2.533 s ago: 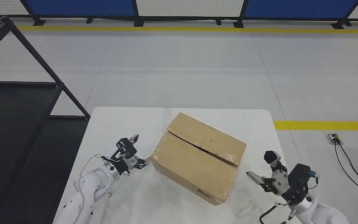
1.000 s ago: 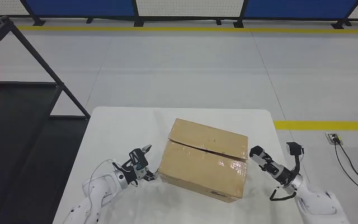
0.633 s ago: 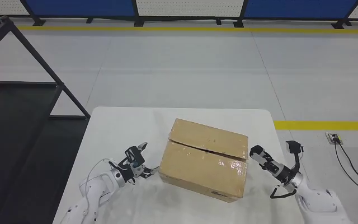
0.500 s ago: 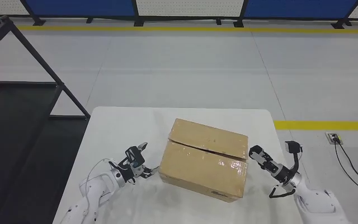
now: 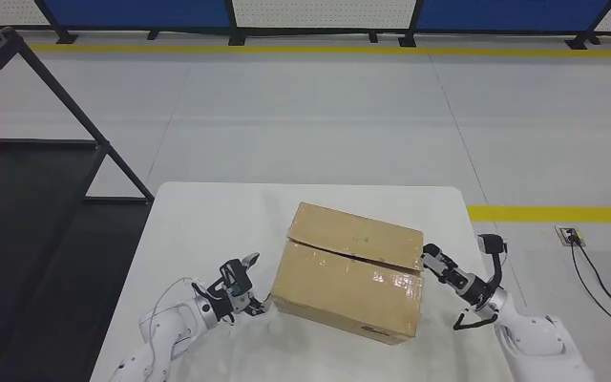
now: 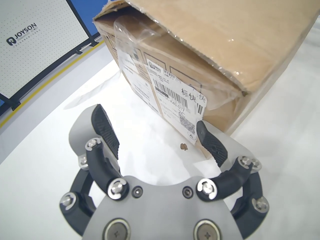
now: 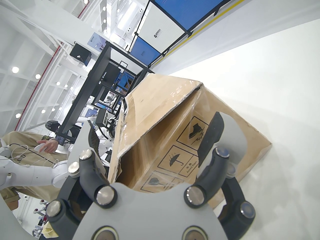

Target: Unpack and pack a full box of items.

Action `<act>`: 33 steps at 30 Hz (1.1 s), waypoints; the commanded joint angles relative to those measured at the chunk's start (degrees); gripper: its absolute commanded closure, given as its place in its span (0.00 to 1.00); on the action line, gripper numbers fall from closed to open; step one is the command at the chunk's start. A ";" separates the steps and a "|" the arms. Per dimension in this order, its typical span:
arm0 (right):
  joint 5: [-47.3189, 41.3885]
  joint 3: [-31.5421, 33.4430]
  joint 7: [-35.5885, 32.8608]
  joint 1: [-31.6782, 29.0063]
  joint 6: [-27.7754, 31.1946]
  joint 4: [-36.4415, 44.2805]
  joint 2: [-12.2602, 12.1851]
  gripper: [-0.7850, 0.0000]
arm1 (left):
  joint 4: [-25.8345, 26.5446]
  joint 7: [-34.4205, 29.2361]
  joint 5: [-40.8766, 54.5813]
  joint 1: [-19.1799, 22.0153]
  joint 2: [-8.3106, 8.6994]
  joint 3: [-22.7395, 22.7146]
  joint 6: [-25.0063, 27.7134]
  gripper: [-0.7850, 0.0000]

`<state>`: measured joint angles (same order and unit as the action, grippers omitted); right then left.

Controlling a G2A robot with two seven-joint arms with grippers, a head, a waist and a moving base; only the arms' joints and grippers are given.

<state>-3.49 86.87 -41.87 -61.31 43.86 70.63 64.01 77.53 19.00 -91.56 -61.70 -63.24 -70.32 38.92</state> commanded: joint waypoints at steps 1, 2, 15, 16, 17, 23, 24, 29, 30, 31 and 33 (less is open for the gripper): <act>-0.27 -0.27 -0.19 0.31 -0.10 -0.01 -0.06 0.00 | -0.04 0.25 -0.14 0.00 0.03 0.22 0.22 0.00; -0.31 -0.39 -0.31 0.46 -0.15 0.03 -0.10 0.00 | -0.02 0.36 -0.22 -0.02 0.04 0.36 0.37 0.00; -0.37 -2.36 -0.48 2.27 -1.07 -0.18 -0.44 0.00 | -0.20 2.07 -2.45 0.03 0.54 1.24 3.08 0.00; -0.31 -2.51 -0.51 2.44 -1.07 -0.24 -0.46 0.00 | -0.27 2.19 -2.51 0.05 0.56 1.27 3.08 0.00; -0.30 -2.59 -0.39 2.57 -1.09 -0.37 -0.49 0.00 | -0.42 2.17 -2.51 0.06 0.58 1.24 2.90 0.00; -0.04 -1.71 2.77 2.39 -1.60 -1.60 -0.72 0.00 | -1.64 0.47 -0.62 -0.25 0.45 0.27 -2.42 0.00; -0.19 -1.39 3.50 2.05 -1.54 -1.72 -0.77 0.00 | -1.83 0.22 0.55 -0.44 0.32 0.03 -4.02 0.00; -1.55 0.89 6.39 -0.23 -0.30 -1.69 -1.16 0.00 | -2.95 0.74 12.03 -1.30 -0.39 -1.31 -5.55 0.00; -1.82 1.34 6.71 -0.71 -0.06 -1.57 -1.25 0.00 | -3.37 1.04 13.65 -1.35 -0.34 -1.86 -4.58 0.00; -2.04 1.74 6.90 -1.17 0.08 -1.45 -1.34 0.00 | -3.74 1.20 14.64 -1.41 -0.26 -2.54 -4.21 0.00; -2.37 2.48 7.33 -1.95 0.18 -1.21 -1.51 0.00 | -4.32 2.66 18.21 -2.06 -0.20 -3.74 -2.70 0.00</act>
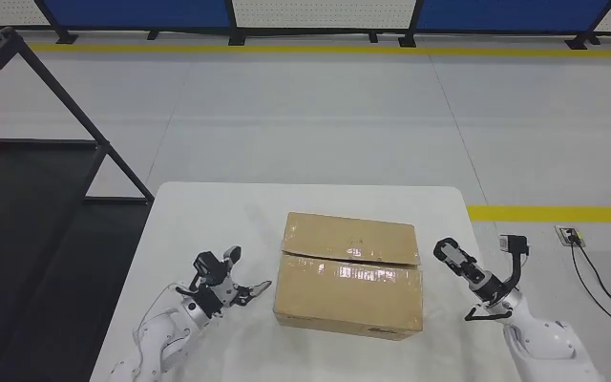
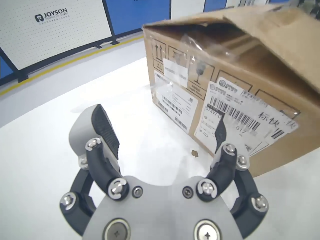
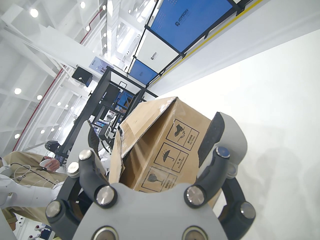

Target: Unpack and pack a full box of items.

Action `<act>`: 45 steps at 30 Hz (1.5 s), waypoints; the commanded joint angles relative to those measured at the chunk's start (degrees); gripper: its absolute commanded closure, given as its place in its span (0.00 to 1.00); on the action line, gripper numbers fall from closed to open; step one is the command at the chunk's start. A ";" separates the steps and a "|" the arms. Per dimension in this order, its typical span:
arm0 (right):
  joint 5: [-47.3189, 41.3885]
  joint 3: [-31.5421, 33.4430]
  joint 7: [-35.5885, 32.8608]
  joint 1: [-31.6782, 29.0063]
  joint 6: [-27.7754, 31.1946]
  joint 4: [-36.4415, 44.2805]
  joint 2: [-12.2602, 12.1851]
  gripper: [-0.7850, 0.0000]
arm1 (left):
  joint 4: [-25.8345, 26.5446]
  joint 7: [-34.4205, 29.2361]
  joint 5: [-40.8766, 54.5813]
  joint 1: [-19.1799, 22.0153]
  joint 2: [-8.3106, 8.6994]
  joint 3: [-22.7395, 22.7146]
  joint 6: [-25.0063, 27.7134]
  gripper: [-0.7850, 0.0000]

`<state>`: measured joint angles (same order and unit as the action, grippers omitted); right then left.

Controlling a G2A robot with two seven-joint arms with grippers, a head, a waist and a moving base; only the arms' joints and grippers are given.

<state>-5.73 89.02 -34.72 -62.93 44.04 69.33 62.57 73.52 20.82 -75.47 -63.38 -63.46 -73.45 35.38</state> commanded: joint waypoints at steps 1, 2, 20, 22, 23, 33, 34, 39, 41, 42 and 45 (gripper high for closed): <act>-0.32 0.63 0.39 -0.66 0.02 0.24 -0.14 0.00 | -0.62 1.57 4.34 -0.70 0.06 -1.31 1.77 0.00; -0.52 0.86 0.50 -0.96 0.10 0.39 -0.20 0.00 | -0.93 2.20 6.65 -0.98 0.09 -2.05 2.77 0.00; -0.71 1.32 -0.06 -1.73 -0.76 1.30 -0.58 0.00 | -2.63 -2.41 22.38 -1.36 -0.10 -4.21 7.12 0.00; -0.71 1.32 -0.06 -1.73 -0.76 1.30 -0.58 0.00 | -3.27 -6.50 27.04 -0.42 -0.38 -3.70 6.26 0.00; -0.71 1.32 -0.06 -1.73 -0.76 1.30 -0.58 0.00 | -3.48 -8.55 30.01 0.17 -0.57 -3.42 5.47 0.00; -0.71 1.32 -0.06 -1.73 -0.76 1.30 -0.58 0.00 | -5.49 -32.16 57.46 6.16 -1.78 -2.27 -7.08 0.00; -0.71 1.32 -0.06 -1.73 -0.76 1.30 -0.58 0.00 | -5.24 -34.83 57.76 6.66 -1.72 -2.09 -7.89 0.00; -0.71 1.32 -0.06 -1.73 -0.76 1.30 -0.58 0.00 | -5.24 -34.83 57.76 6.66 -1.72 -2.09 -7.89 0.00; -0.71 1.32 -0.06 -1.73 -0.76 1.30 -0.58 0.00 | -5.24 -34.83 57.76 6.66 -1.72 -2.09 -7.89 0.00; -0.71 1.32 -0.06 -1.73 -0.76 1.30 -0.58 0.00 | -5.24 -34.83 57.76 6.66 -1.72 -2.09 -7.89 0.00; -0.71 1.32 -0.06 -1.73 -0.76 1.30 -0.58 0.00 | -4.28 -35.41 57.97 6.69 -1.93 -1.54 -11.57 0.00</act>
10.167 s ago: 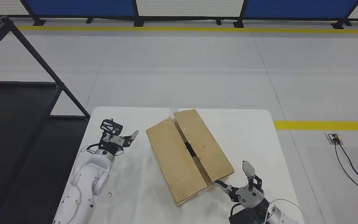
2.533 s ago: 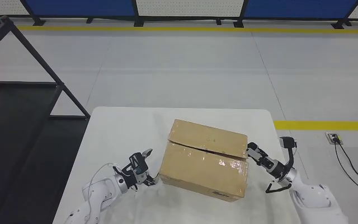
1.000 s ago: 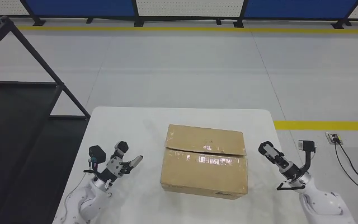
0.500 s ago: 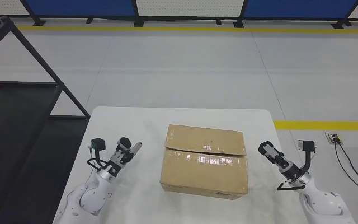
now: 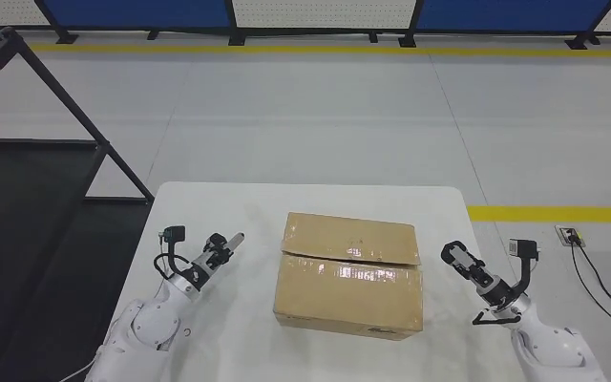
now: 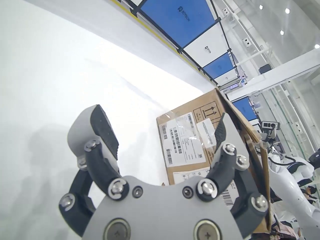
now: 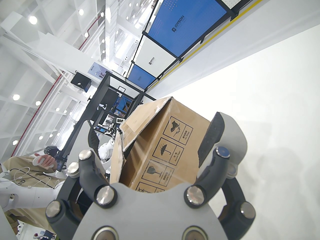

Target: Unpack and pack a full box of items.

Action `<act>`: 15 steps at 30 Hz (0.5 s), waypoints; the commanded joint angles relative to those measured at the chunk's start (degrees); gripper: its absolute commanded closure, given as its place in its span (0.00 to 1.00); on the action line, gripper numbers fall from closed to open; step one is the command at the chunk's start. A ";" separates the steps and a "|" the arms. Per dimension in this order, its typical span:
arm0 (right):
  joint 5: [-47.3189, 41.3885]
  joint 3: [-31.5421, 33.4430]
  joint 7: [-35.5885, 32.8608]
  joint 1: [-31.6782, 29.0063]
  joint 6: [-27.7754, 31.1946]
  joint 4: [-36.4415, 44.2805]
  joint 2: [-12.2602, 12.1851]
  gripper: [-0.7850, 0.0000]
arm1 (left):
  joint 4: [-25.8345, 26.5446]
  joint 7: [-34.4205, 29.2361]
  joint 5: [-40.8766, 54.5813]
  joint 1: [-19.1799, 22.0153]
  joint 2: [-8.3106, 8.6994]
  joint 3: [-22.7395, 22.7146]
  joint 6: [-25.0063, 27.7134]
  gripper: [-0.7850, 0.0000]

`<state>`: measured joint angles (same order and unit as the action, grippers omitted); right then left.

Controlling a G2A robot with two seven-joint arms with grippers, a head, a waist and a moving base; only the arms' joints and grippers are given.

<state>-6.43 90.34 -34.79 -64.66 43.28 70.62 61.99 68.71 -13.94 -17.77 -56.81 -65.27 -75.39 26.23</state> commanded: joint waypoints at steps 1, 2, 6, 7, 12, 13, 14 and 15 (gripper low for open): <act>0.00 0.00 0.00 0.00 0.00 0.00 0.00 0.00 | 0.76 -1.78 1.42 0.32 -0.25 0.70 -3.80 0.00; 0.00 0.00 0.00 0.00 0.00 0.00 0.00 0.00 | 0.81 -3.13 3.03 0.61 -0.37 0.84 -5.51 0.00; 0.00 0.00 0.00 0.00 0.00 0.00 0.00 0.00 | 0.77 -11.23 10.56 2.35 -0.63 1.16 -7.94 0.00; 0.00 0.00 0.00 0.00 0.00 0.00 0.00 0.00 | 0.50 -13.08 11.50 2.77 -0.69 1.48 -8.91 0.00; 0.00 0.00 0.00 0.00 0.00 0.00 0.00 0.00 | -2.29 -21.57 18.70 6.11 -1.05 2.25 -10.85 0.00; 0.00 0.00 0.00 0.00 0.00 0.00 0.00 0.00 | -3.33 -22.65 19.63 7.03 -1.15 2.46 -11.56 0.00; 0.00 0.00 0.00 0.00 0.00 0.00 0.00 0.00 | -4.37 -23.56 20.48 7.93 -1.28 2.76 -12.07 0.00; 0.00 0.00 0.00 0.00 0.00 0.00 0.00 0.00 | -5.48 -24.45 21.35 8.82 -1.43 3.12 -12.59 0.00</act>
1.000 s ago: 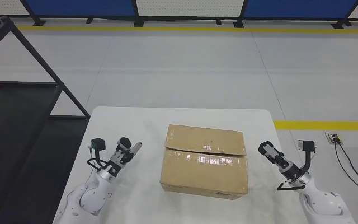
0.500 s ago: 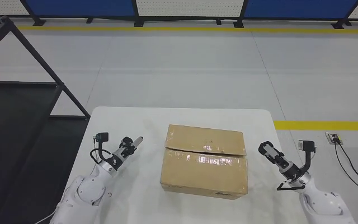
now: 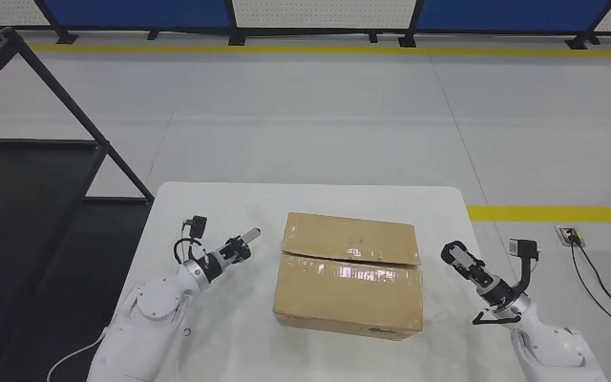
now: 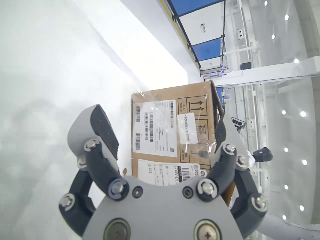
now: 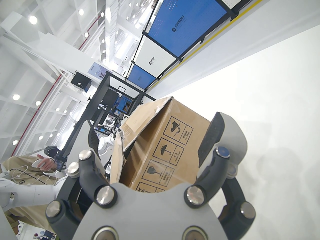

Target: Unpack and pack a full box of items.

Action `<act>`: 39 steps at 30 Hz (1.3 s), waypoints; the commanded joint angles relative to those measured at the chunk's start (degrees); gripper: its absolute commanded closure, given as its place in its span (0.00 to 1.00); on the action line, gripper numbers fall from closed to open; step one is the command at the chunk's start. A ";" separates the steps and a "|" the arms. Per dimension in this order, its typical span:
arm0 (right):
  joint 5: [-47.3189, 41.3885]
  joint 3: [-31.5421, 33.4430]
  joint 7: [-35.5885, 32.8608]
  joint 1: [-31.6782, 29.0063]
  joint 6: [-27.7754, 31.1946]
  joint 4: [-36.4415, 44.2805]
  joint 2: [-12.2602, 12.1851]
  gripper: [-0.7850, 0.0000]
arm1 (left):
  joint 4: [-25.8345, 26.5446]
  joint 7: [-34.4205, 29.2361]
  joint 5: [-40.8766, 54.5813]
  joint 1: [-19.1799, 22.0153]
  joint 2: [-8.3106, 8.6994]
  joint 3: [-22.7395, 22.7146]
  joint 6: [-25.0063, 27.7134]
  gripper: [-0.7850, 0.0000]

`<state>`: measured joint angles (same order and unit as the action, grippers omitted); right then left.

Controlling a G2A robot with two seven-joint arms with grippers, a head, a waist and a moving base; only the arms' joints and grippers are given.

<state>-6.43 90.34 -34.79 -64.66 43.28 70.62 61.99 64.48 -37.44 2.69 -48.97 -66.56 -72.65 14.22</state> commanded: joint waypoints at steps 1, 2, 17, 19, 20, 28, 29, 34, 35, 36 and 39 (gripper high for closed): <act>0.00 0.00 0.00 0.00 0.00 0.00 0.00 0.00 | -2.29 -2.08 2.19 1.87 -0.32 0.75 -0.91 0.00; 0.00 0.00 0.00 0.00 0.00 0.00 0.00 0.00 | -3.37 -3.08 3.61 2.73 -0.50 1.01 -0.91 0.00; 0.00 0.00 0.00 0.00 0.00 0.00 0.00 0.00 | -19.66 -5.10 11.49 14.22 -4.33 8.07 -1.33 0.00; 0.00 0.00 0.00 0.00 0.00 0.00 0.00 0.00 | -21.18 -4.62 11.90 15.12 -4.89 8.94 -0.73 0.00; 0.00 0.00 0.00 0.00 0.00 0.00 0.00 0.00 | -21.95 -4.33 12.23 15.57 -5.18 9.32 -0.58 0.00; 0.00 0.00 0.00 0.00 0.00 0.00 0.00 0.00 | -27.43 -1.96 16.36 18.21 -7.52 11.38 1.12 0.00; 0.00 0.00 0.00 0.00 0.00 0.00 0.00 0.00 | -27.94 -1.69 17.24 18.37 -7.77 11.36 1.76 0.00; 0.00 0.00 0.00 0.00 0.00 0.00 0.00 0.00 | -29.86 -1.09 20.41 18.44 -8.49 10.67 6.66 0.00; 0.00 0.00 0.00 0.00 0.00 0.00 0.00 0.00 | -30.06 -1.05 21.27 18.33 -8.59 10.37 7.70 0.00; 0.00 0.00 0.00 0.00 0.00 0.00 0.00 0.00 | -30.30 -1.11 21.95 18.16 -8.68 10.15 8.65 0.00; 0.00 0.00 0.00 0.00 0.00 0.00 0.00 0.00 | -30.72 -1.34 24.00 17.61 -8.88 9.34 11.57 0.00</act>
<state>-6.43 90.34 -34.79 -64.66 43.28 70.62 61.99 33.89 -38.70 26.03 -31.13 -75.39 -63.04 24.70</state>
